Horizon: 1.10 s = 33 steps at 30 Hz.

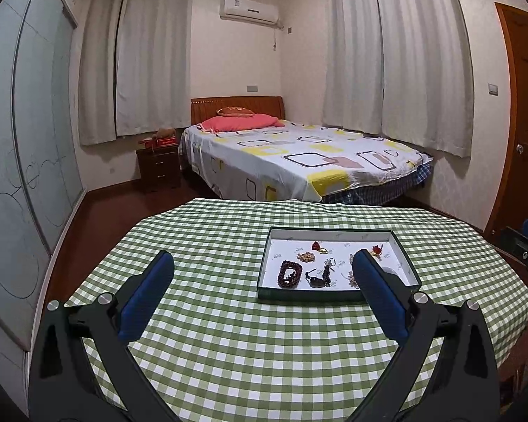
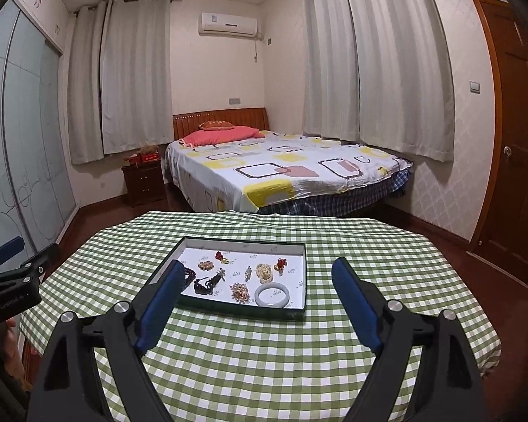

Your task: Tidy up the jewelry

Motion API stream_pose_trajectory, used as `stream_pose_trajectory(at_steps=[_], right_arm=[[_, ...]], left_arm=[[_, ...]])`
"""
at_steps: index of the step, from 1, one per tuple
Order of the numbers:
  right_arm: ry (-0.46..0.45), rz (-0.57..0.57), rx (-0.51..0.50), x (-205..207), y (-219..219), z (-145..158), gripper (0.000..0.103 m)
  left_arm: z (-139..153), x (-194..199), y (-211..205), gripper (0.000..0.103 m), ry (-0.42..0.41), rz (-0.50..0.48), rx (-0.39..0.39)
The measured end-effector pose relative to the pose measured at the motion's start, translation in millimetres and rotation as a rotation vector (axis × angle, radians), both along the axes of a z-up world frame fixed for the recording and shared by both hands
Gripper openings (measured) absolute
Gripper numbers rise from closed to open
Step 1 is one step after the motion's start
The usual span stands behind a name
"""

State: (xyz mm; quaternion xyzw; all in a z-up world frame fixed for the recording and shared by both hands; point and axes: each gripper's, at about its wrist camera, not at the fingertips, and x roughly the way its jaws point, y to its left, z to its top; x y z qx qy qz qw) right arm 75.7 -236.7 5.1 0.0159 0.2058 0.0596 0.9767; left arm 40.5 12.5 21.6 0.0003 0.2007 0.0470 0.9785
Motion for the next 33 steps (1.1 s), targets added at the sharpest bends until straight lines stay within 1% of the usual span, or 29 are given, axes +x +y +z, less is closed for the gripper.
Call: stream_pose_trajectory(at_steps=[33], right_arm=[[-0.001, 0.001, 0.0, -1.8, 2.8, -0.1, 0.083]], left_arm=[[-1.2, -1.0, 3.1, 0.099, 0.008, 0.0, -0.003]])
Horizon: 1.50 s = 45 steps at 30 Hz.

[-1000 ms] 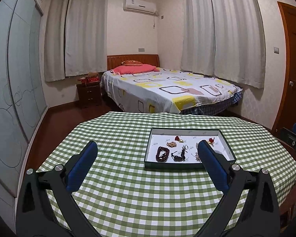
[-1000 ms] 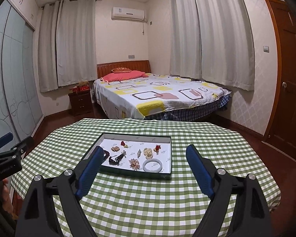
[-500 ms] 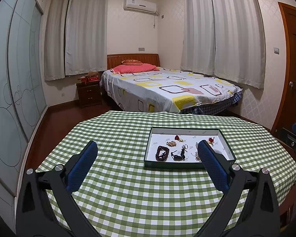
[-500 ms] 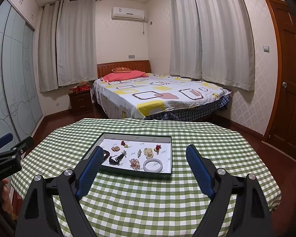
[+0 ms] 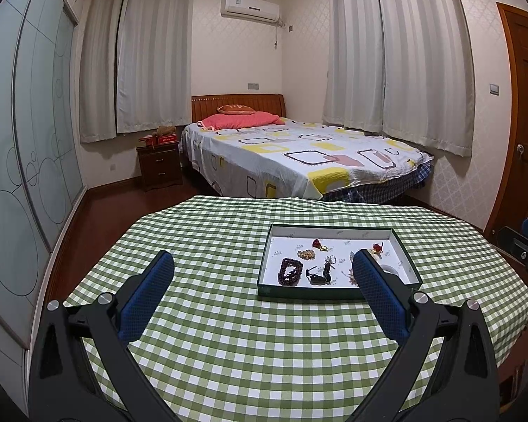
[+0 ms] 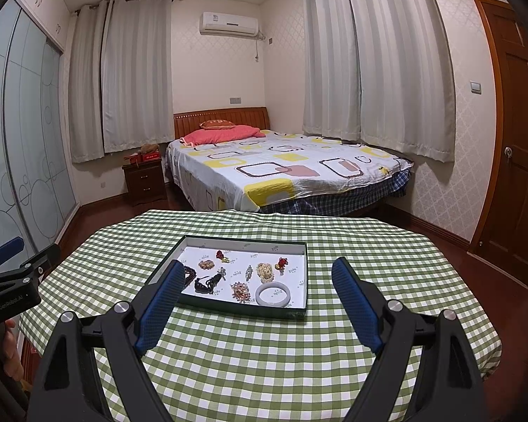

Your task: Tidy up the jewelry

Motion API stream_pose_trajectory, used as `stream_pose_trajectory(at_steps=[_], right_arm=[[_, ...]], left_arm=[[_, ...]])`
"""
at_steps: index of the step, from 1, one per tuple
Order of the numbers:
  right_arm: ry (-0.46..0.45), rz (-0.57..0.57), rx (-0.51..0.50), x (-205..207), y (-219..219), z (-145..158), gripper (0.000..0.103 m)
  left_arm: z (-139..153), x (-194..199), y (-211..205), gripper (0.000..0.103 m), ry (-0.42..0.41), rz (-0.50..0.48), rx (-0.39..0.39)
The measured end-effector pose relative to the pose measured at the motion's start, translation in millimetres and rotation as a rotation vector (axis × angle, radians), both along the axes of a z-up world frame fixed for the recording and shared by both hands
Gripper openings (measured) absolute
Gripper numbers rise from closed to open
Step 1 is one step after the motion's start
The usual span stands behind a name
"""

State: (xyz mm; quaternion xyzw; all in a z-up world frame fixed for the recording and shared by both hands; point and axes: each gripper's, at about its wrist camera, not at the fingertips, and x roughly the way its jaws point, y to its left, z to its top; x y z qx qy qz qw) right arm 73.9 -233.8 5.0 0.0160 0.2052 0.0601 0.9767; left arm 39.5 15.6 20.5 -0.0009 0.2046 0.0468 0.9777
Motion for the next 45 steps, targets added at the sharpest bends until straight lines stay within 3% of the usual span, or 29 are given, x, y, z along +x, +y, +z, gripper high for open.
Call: stream_pose_trajectory(at_steps=[38, 45], right_arm=[[0.007, 0.002, -0.001, -0.4, 1.6, -4.7, 0.083], [0.016, 0.005, -0.003, -0.1, 2.3, -7.3, 0.083]], left_arm=[[-2.3, -2.5, -5.8, 0.099, -0.015, -0.008, 0.016], [-4.6, -1.9, -6.7, 0.099, -0.012, -0.036, -0.012]])
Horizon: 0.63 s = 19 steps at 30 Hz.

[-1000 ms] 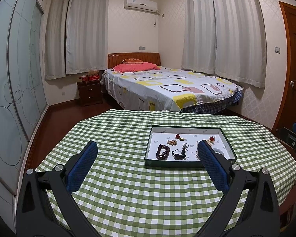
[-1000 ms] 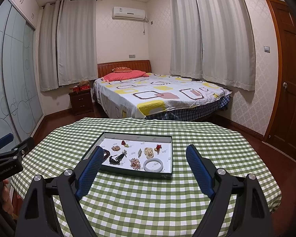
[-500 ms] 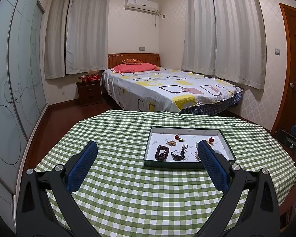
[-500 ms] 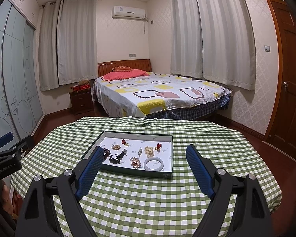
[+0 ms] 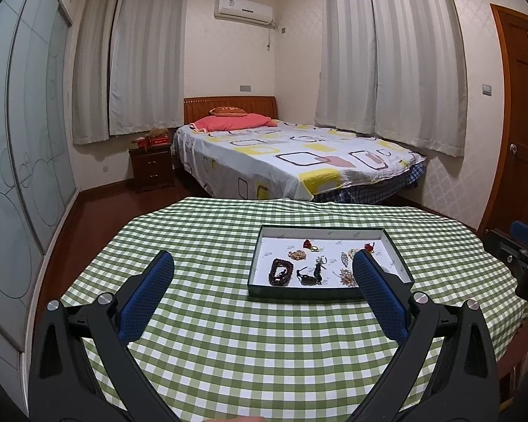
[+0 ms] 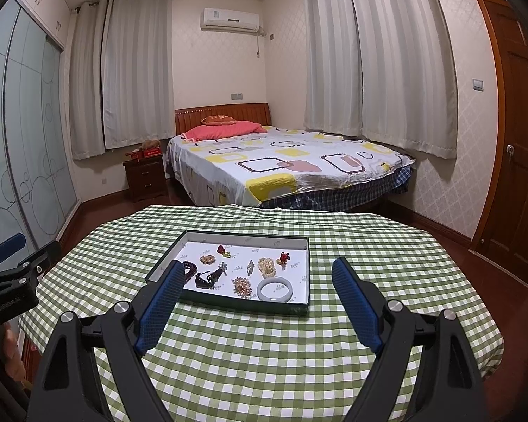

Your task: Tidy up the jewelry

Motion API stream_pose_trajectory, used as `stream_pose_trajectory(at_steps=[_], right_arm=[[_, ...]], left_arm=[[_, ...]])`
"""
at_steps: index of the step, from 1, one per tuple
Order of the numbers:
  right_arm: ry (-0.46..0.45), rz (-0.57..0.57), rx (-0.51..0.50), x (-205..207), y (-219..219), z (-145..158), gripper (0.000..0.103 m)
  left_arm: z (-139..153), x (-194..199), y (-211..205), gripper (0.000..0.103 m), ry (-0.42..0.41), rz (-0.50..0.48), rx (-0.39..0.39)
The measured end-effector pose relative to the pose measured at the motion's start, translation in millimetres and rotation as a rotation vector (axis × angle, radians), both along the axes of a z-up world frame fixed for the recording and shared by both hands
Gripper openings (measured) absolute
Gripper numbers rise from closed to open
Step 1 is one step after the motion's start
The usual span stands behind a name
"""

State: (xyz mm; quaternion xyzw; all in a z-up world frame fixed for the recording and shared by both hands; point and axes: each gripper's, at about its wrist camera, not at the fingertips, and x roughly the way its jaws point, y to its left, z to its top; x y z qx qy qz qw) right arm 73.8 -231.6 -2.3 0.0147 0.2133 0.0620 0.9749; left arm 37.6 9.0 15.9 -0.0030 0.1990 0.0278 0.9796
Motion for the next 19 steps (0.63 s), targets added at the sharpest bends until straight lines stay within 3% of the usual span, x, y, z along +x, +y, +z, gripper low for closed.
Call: stream_pose_trajectory(at_steps=[7, 13, 19], right_arm=[[0.012, 0.002, -0.001, 3, -1, -3, 0.083], [0.02, 0.002, 0.0, 6, -1, -4, 0.083], [0.044, 0.003, 0.007, 15, -5, -12, 0.083]], left_arm=[[-3, 0, -2, 0.099, 0.014, -0.019, -0.016], [-11, 5, -8, 0.099, 0.023, -0.016, 0.034], [-29, 26, 0, 0.099, 0.104, -0.012, 0.026]])
